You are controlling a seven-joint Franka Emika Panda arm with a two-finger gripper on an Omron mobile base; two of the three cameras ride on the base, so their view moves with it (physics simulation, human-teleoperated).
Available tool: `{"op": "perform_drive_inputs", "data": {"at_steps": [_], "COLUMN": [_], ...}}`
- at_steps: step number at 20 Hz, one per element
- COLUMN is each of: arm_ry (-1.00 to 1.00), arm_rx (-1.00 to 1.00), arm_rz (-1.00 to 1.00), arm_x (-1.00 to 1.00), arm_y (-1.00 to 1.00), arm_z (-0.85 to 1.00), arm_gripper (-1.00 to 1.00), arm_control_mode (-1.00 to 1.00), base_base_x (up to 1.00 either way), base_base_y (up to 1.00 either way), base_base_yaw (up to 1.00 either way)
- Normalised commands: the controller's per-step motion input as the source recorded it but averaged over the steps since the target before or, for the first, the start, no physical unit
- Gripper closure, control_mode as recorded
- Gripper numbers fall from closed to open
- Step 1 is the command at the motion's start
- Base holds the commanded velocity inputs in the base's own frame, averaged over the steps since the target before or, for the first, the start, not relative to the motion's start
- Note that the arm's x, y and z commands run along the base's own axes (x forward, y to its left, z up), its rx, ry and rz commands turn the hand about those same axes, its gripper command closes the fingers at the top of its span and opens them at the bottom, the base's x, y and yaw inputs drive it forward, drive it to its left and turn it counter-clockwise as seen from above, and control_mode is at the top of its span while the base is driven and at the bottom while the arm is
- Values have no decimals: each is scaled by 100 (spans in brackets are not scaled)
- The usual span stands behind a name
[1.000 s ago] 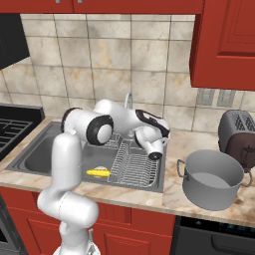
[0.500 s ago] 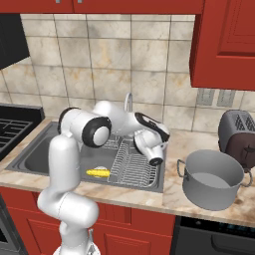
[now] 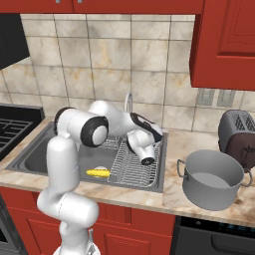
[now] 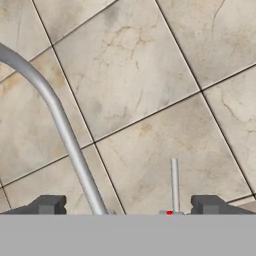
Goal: Dump the corn from the pot into the sink. Then turn on the water and wash the corn. Then turn off the water and put the corn back in the pot.
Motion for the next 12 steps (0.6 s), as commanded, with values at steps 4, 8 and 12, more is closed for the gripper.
{"op": "perform_drive_inputs", "data": {"at_steps": [4, 8, 12], "arm_ry": [0, 0, 0], "arm_rx": [-1, 0, 0], "arm_rz": [0, 0, 0], "arm_x": [51, 54, 23], "arm_y": [0, -14, -6], "arm_z": [-11, -10, -4], "arm_gripper": [-100, -100, -100], "arm_control_mode": [-100, -100, -100], "base_base_x": [0, 0, 0], "base_base_y": [0, 0, 0], "base_base_yaw": [0, 0, 0]}}
